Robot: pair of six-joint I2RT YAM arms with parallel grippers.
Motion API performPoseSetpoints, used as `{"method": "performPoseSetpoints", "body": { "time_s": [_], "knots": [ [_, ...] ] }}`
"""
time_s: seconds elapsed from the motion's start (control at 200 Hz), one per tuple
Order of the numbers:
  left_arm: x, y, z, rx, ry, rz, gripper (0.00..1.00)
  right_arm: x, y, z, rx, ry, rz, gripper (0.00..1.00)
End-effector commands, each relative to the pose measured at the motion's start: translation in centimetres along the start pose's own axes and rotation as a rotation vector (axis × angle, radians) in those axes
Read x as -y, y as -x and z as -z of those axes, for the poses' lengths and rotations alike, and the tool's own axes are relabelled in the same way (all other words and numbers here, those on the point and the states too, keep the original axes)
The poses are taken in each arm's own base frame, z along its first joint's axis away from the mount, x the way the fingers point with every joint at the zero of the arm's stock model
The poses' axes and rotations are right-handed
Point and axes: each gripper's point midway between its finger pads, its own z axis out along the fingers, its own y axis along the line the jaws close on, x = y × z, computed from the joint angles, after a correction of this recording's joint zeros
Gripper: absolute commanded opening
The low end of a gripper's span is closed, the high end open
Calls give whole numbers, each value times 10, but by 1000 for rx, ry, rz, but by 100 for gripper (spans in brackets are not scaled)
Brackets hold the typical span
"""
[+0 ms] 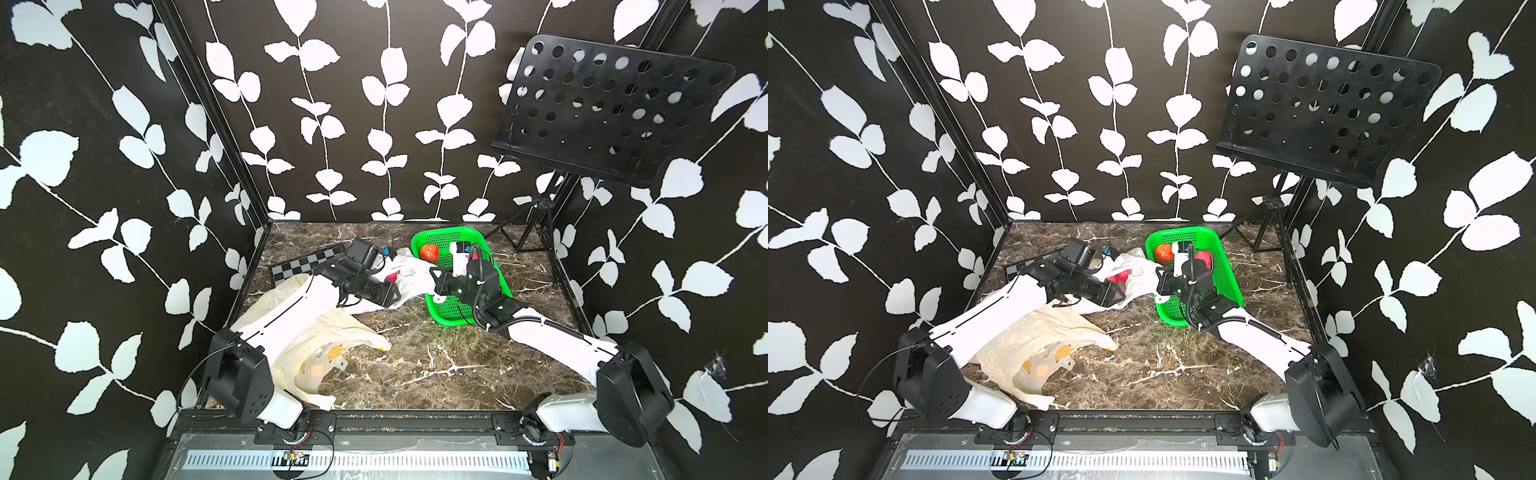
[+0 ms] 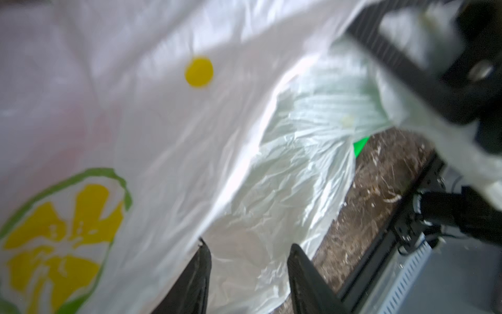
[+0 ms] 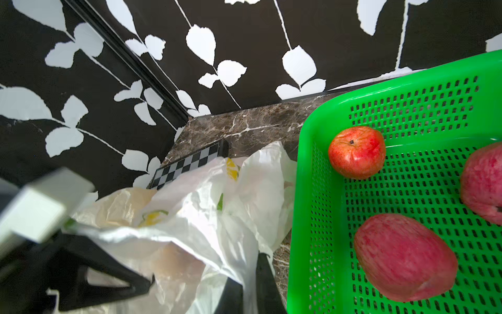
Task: Untie the knot of a plastic bag & take out the apple
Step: Untie the plastic bag at the center of the board.
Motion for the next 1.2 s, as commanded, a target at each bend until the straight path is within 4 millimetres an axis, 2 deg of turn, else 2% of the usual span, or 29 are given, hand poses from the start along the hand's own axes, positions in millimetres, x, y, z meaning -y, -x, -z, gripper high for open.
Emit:
{"method": "performPoseSetpoints", "body": {
  "time_s": [0.0,0.08,0.15,0.205,0.255,0.335,0.395,0.465,0.54,0.68,0.745,0.805,0.84,0.935,1.025,1.125,1.195],
  "knots": [
    [-27,44,10,147,180,-20,48,-20,-4,13,-12,92,103,9],
    [-31,46,-1,103,201,-40,48,-24,-4,18,-10,111,116,9],
    [-34,38,-14,43,214,-60,49,-28,-6,21,-18,135,129,9],
    [-46,31,-22,2,270,-78,51,-32,-8,23,-26,161,147,10],
    [-65,25,-21,-31,371,-95,52,-32,-12,24,-37,163,164,10],
    [-95,19,-13,-61,521,-112,53,-14,-21,27,-66,77,196,9],
    [-104,13,-11,-72,527,-89,53,4,-25,28,-87,-20,203,7],
    [-106,3,-10,-94,496,-59,54,23,-26,32,-102,-126,208,5],
    [-102,-16,-12,-159,462,-40,55,36,-25,36,-88,-203,188,5],
    [-89,-59,-6,-273,396,6,56,49,-20,39,-61,-281,168,5],
    [-78,-69,-6,-277,332,20,56,48,-19,36,-57,-275,175,7],
    [-62,-66,-12,-232,229,23,56,37,-19,28,-60,-208,189,11],
    [-46,-62,-17,-207,132,23,55,32,-20,24,-64,-173,192,13],
    [-10,-45,-23,-147,-75,25,55,19,-21,16,-91,-108,213,18],
    [14,-29,-23,-110,-222,22,54,10,-17,14,-97,-69,237,19],
    [23,-2,-21,-19,-257,19,54,-3,-13,13,-90,0,244,17],
    [16,21,-21,69,-176,4,52,-11,-13,12,-78,43,228,14]
  ]
}}
